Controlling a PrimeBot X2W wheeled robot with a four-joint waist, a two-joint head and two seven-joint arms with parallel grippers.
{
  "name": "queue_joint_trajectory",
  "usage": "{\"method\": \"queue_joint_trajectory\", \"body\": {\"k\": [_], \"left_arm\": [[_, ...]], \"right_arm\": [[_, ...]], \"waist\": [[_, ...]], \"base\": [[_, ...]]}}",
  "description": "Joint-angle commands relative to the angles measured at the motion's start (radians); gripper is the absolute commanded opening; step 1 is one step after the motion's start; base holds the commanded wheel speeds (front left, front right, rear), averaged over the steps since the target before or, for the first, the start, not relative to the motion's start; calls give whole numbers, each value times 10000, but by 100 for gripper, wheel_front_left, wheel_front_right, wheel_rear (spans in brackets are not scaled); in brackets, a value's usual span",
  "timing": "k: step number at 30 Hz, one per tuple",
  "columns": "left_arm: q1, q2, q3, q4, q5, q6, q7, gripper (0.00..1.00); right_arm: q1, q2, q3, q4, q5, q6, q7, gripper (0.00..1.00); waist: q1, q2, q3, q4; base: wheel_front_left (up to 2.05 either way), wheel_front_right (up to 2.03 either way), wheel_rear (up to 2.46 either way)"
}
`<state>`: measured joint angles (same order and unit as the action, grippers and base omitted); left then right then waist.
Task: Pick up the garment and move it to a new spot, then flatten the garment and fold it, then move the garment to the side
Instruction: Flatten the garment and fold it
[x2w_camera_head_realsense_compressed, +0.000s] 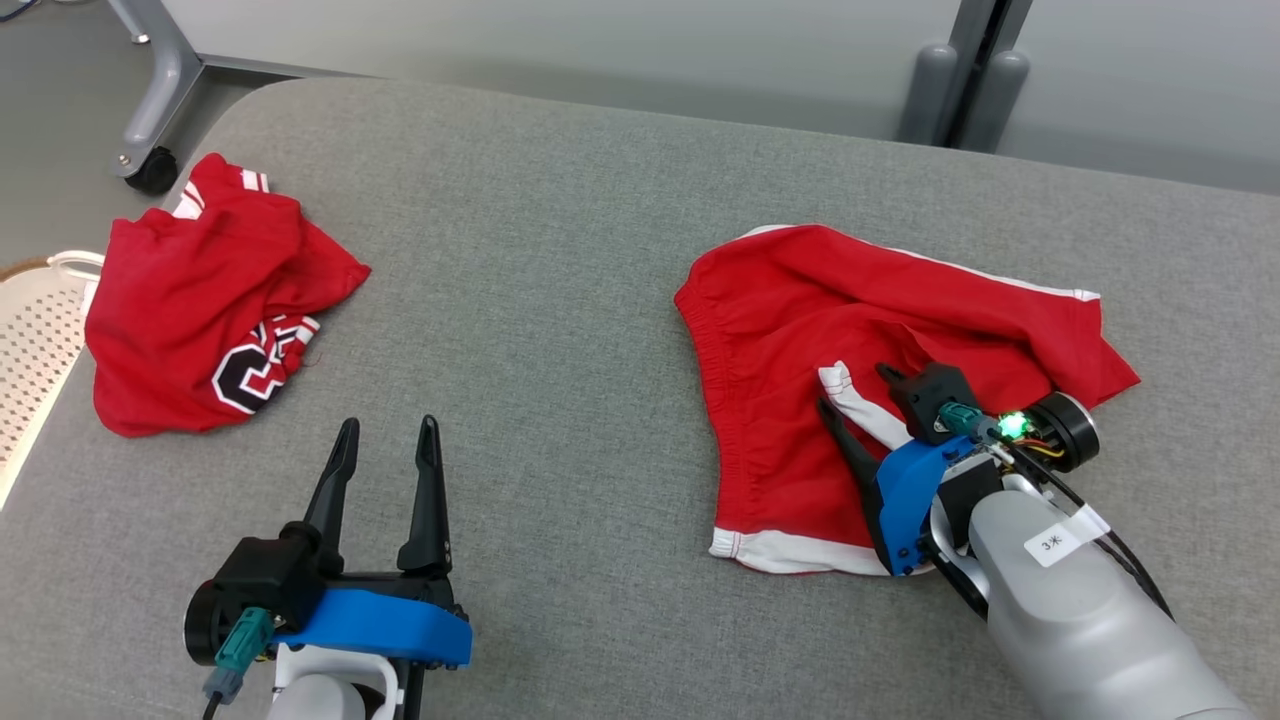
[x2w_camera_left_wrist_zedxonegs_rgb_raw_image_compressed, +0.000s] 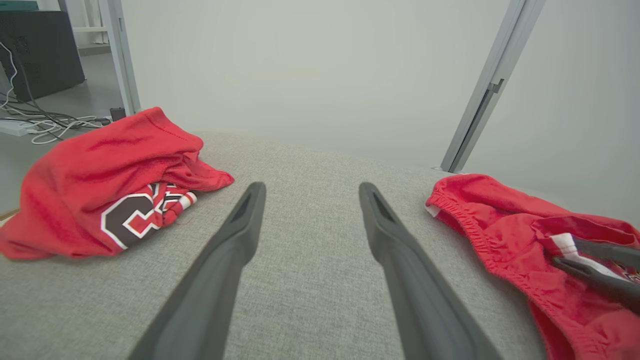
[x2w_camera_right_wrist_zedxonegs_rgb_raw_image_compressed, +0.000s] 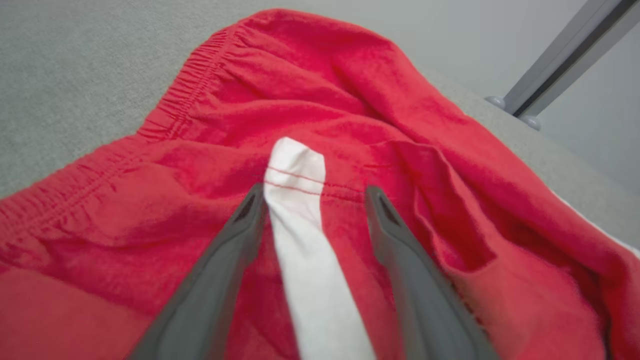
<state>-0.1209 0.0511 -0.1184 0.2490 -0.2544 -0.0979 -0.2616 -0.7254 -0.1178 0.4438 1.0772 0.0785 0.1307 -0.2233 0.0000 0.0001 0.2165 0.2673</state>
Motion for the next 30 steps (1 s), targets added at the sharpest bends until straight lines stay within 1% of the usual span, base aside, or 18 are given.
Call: {"method": "queue_joint_trajectory", "body": {"k": [1,5,6,7,8,13,17,22,27,30], "left_arm": [[-94,-13,-40,-8,-25,17,-51,100],[-133,-11,-87,2,-66,51,-51,100],[-141,-13,-99,8,-77,61,-51,100],[-153,-11,-112,12,-84,67,-51,100],[-165,-11,-123,16,-70,72,-51,100],[-52,-11,-99,33,-64,91,-51,100],[137,-13,-71,53,-25,80,-51,100],[357,-13,-51,36,36,49,-51,100],[510,-10,-36,-18,109,57,-51,100],[527,-10,-24,-37,100,72,-51,100]], "right_arm": [[-100,38,-23,125,-107,1,12,100],[-351,129,-217,712,-284,1,49,100],[-407,154,-269,843,-320,1,33,48],[-471,172,-370,942,-323,1,-5,25],[-523,183,-485,997,-323,1,-72,0],[-436,267,-1057,1068,-310,1,-330,0],[82,329,-1699,604,-27,1,-419,0],[1330,413,-2434,-1328,449,1,-421,0],[2761,508,-2873,-3281,1016,1,-426,0],[3598,574,-3135,-4223,1498,1,-423,0]], "waist": [[0,-1,22,39],[0,-1,52,121],[0,-1,60,134],[0,-1,62,147],[0,-1,63,154],[0,-1,-78,44],[0,-1,-355,-184],[0,-1,-669,-705],[0,-1,-883,-1269],[0,-1,-962,-1562]], "base": [[0,0,0],[0,0,0],[0,0,0],[0,0,0],[0,0,0],[0,0,0],[0,0,0],[0,0,0],[0,0,0],[0,0,0]]}}
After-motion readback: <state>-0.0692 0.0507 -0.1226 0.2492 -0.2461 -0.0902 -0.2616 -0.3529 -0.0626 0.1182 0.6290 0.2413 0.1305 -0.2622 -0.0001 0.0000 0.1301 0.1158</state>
